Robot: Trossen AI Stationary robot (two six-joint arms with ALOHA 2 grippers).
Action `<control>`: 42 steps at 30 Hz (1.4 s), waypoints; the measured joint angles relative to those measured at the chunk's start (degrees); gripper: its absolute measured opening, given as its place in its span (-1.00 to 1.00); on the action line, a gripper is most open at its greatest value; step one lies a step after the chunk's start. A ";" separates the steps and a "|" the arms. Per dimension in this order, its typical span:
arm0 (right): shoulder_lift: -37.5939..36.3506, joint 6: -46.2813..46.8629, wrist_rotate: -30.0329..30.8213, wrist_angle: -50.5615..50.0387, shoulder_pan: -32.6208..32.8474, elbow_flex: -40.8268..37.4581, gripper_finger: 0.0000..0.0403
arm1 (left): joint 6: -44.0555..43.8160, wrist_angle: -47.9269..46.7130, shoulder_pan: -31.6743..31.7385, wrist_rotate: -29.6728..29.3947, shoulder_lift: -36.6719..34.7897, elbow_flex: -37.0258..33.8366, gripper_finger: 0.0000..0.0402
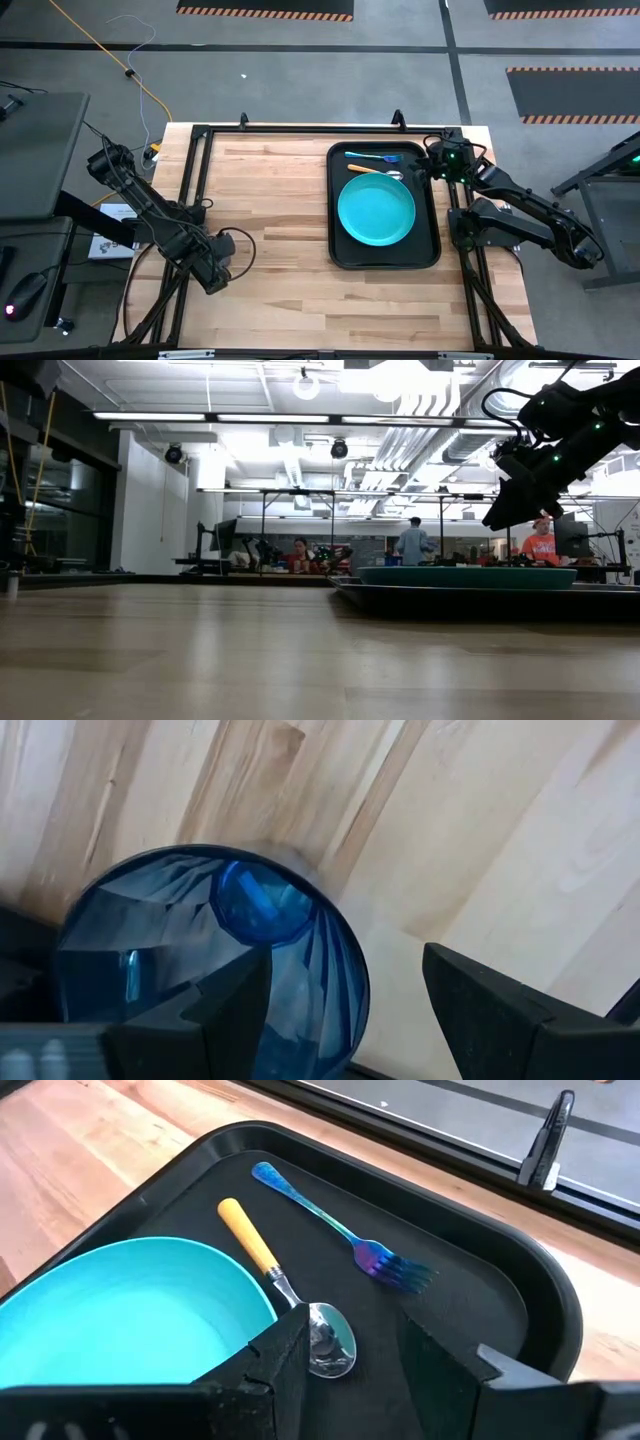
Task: Pick and place plate/cup/fork/spoon on tray
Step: Put the blue cup on the black serving tray to the top left of the yellow spoon
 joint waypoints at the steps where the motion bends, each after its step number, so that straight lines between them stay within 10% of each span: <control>1: 0.00 -0.01 0.00 0.00 0.00 0.00 -0.30 | 0.00 -0.10 -0.02 -0.02 0.00 0.00 0.25; 7: -0.01 0.92 0.00 -0.01 0.00 0.00 -0.30 | -0.02 -0.13 0.42 3.81 0.01 0.00 0.02; 15: 0.00 1.02 -0.66 -0.02 0.00 0.00 -0.30 | 2.60 -0.21 3.89 2.09 0.07 0.05 -0.93; 31: -0.02 6.82 -18.35 0.10 0.92 0.00 -0.30 | 39.57 0.37 28.68 -15.77 1.97 18.41 -0.98; 42: -0.04 5.30 -19.48 4.77 8.41 0.00 -0.30 | 73.45 6.04 50.52 -17.50 19.79 37.81 -0.99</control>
